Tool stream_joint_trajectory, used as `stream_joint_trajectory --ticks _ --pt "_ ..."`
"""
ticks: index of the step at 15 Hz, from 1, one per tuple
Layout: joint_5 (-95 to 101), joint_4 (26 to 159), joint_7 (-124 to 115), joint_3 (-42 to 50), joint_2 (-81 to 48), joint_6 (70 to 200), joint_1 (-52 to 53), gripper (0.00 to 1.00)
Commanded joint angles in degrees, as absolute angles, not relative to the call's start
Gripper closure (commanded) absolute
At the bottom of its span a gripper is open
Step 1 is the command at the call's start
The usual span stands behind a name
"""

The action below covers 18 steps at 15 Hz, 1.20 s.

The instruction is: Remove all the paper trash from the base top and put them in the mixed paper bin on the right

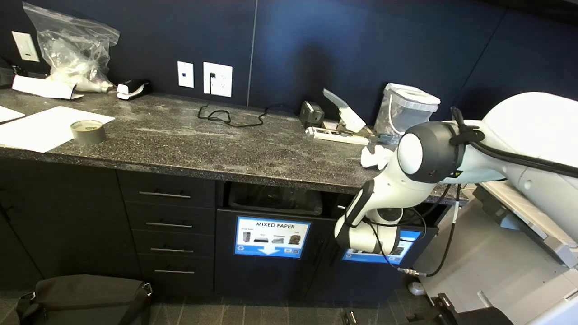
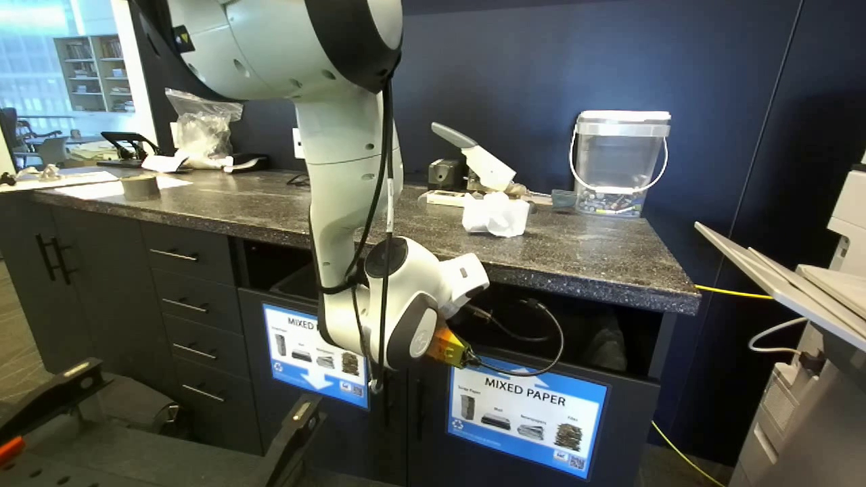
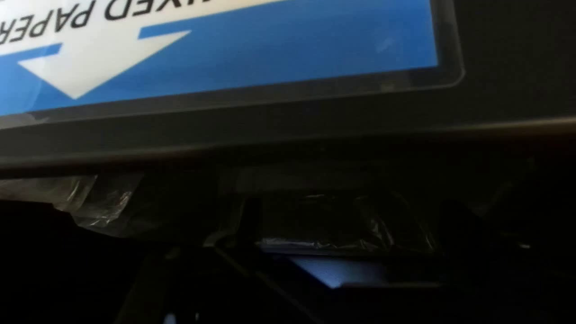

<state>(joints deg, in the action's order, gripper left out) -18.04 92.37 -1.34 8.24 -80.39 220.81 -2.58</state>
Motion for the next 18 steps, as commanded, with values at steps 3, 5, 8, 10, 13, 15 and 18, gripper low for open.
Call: stream_joint_trajectory --ticks 3,5,8,10,13,15,18 --pt "-18.51 100.99 4.87 11.24 -73.27 220.25 0.60 0.00" --pt "-16.41 106.25 6.77 11.64 -69.81 219.06 1.31 0.00" --pt "-5.82 115.01 7.92 10.02 -62.57 216.10 -0.67 0.00" --pt "0.14 120.43 8.71 10.13 -57.51 212.94 -1.01 0.00" --pt "8.84 127.32 10.21 9.84 -48.73 205.59 -2.58 0.00" --pt "13.44 130.81 11.49 9.37 -42.58 199.63 -4.28 0.00" --pt "17.98 134.73 13.34 7.79 -33.38 190.96 -7.70 0.00"
